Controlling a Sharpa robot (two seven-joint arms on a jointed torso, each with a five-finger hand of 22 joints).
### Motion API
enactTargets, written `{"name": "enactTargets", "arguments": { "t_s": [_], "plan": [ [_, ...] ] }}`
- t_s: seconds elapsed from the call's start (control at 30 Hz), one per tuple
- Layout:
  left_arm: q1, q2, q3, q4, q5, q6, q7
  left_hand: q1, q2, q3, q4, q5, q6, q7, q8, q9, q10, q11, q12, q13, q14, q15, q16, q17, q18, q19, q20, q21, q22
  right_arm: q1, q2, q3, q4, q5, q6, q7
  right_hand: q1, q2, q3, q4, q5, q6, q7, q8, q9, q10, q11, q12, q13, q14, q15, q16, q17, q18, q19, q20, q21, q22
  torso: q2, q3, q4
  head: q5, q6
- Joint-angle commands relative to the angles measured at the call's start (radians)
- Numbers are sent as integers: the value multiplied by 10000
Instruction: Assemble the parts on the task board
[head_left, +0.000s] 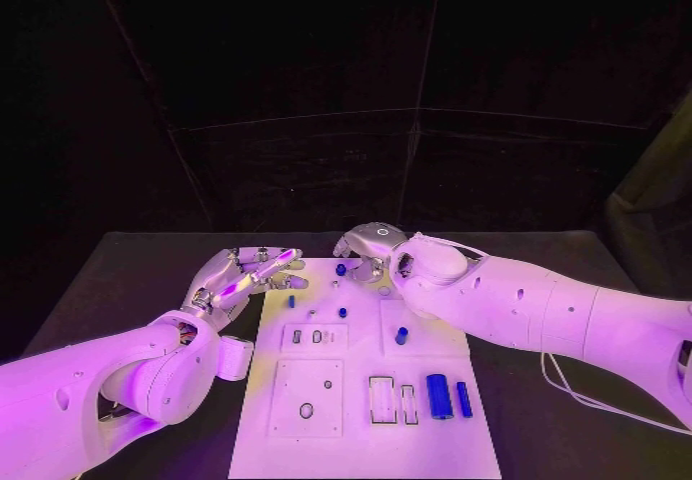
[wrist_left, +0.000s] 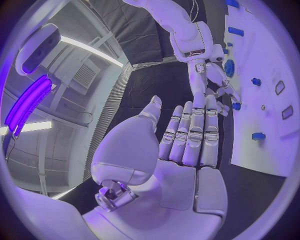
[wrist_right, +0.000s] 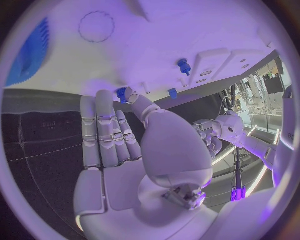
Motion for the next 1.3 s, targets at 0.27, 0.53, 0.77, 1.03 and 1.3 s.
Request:
{"name": "enactTargets", "arguments": {
  "t_s": [0.27,0.53,0.77,1.03,1.3],
  "plan": [
    [18,-12,9,23,-28,180,43,145,75,13,-154,34,3,43,-79,-5,2,40,-117,-1,-8,69,-100,44,56,33,76,-74,-47,20,-2321,125,2271,1482,-396,-695,-949,-344,-445,1119,530,994,-358,292,78,2736,-561,1367,392,1248,-396,1553,2040,-497,2368,-314,1603,2816,-2,11,-85,-2,-42],
    [21,-37,8,-99,-28,200,43,155,86,16,-165,35,20,33,-79,-2,22,34,-119,3,-6,67,-112,49,57,37,76,-79,-52,25,-3511,230,2812,2441,718,-1427,-443,-959,-2622,2894,1576,833,-677,53,13,3402,-911,4295,3209,1804,-759,3826,5702,-950,3910,-733,2800,5090,-7,67,-221,39,11],
    [21,2,7,-213,-28,209,43,155,86,16,-165,35,20,33,-79,-2,22,34,-119,3,-6,67,-112,49,57,37,76,-79,-52,27,-3562,243,2593,2286,1164,-1616,249,-997,-3227,3925,1688,816,-601,54,9,2779,-884,5444,4704,1842,-690,4200,6399,-970,3931,-662,2888,5253,11,56,-168,-2,-9],
    [20,39,6,-282,-28,229,31,161,94,16,-172,35,32,25,-80,0,38,28,-121,5,-5,65,-123,54,58,40,76,-83,-57,26,-3304,244,2288,2184,1257,-1654,632,-889,-3286,4161,1822,831,-602,68,13,2801,-886,6267,5714,1957,-676,4603,7190,-999,4019,-653,2980,5437,10,35,-172,-52,-36],
    [20,59,6,-314,-28,253,9,161,94,16,-172,35,32,25,-80,0,38,28,-121,5,-5,65,-123,54,58,40,76,-83,-57,26,-3077,245,2137,2126,1253,-1684,793,-738,-3383,4285,1957,920,-616,109,16,3547,-875,8733,8443,2142,-665,5258,8497,-1081,4278,-642,3186,5865,5,33,-168,-68,-54]
  ]
}}
